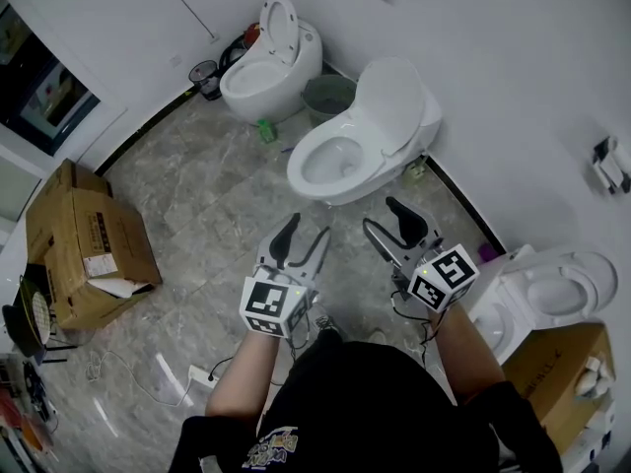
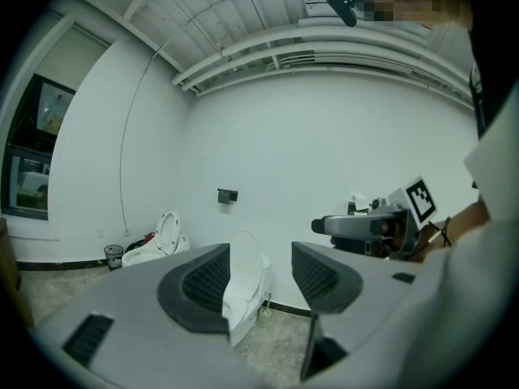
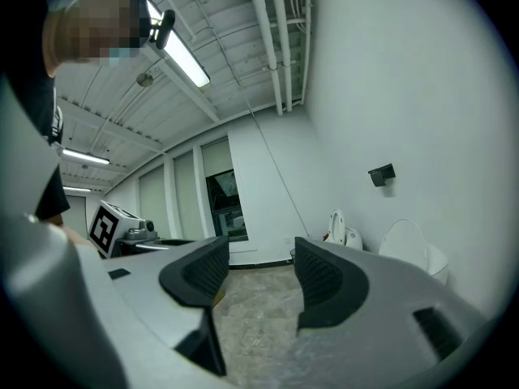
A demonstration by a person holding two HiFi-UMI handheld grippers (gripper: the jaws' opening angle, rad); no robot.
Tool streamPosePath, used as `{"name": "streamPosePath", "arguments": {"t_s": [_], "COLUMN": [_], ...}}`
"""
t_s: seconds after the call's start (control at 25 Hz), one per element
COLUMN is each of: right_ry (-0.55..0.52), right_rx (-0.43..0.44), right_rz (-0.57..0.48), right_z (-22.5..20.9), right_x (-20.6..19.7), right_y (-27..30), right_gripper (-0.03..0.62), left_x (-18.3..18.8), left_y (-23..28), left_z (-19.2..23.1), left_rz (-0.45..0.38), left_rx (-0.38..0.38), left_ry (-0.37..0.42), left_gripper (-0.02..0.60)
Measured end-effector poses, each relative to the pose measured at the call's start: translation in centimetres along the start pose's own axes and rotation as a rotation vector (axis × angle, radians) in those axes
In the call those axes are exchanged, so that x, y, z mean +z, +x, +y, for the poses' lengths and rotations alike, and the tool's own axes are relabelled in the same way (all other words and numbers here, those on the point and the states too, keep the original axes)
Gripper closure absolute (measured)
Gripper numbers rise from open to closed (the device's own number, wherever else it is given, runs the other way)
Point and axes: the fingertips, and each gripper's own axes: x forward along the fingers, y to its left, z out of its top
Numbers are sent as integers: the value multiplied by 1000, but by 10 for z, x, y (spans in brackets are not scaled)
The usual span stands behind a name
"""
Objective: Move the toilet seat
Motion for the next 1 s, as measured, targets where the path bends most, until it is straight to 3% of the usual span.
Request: {"name": "streamPosePath", "arguments": {"t_s": [0.16, 0.56, 0.8, 1.0], "right_ry": [-10, -23, -3, 25], "right_rx": [-23, -18, 12, 89], "right_rz": [0, 0, 1, 10], "right_z": [2, 3, -32, -83], "right_x": [0, 6, 8, 8], "right_y": [25, 67, 80, 95], "right_gripper": [309, 303, 301, 301], "left_x": [1, 2, 3, 3], "left_y": [3, 7, 35, 76], "left_z": [27, 70, 78, 79], "left_rz": [-2, -19, -9, 10], "left_rx": [-17, -11, 38, 117], "left_ry": [-4, -17, -17, -22], "left_gripper": [357, 354, 353, 353]}}
